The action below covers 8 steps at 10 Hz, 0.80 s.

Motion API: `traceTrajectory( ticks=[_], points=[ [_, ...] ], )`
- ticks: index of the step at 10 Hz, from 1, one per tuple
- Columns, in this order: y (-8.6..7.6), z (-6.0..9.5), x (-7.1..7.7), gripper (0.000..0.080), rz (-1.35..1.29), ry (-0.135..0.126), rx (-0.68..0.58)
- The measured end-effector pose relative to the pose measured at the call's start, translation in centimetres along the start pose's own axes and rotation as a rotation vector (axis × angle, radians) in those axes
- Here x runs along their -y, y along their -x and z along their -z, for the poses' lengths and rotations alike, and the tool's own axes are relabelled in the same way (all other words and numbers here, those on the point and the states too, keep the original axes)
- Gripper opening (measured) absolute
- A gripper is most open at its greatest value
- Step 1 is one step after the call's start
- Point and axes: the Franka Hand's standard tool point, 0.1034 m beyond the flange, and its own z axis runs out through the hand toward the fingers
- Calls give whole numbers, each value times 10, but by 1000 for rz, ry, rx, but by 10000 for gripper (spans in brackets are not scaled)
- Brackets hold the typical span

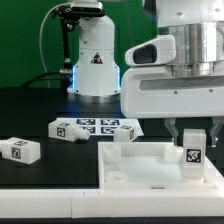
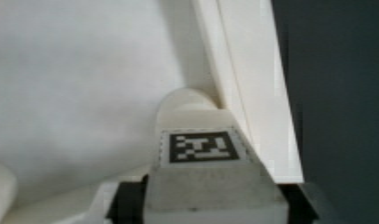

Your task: Assemble square table

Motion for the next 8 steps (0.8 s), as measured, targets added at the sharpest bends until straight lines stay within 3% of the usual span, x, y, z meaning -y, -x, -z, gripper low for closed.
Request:
traceTrajectory(
  ticks=[1, 4, 5, 7, 8],
  points=[
    [0, 0, 0, 286, -59, 0, -1],
    [2, -1, 4, 286, -597, 11, -61],
    [2, -2, 5, 286, -801, -3, -62],
    [-4, -2, 8, 286, -1097, -62, -75],
    [-3, -2, 9, 286, -1119, -62, -74]
  ],
)
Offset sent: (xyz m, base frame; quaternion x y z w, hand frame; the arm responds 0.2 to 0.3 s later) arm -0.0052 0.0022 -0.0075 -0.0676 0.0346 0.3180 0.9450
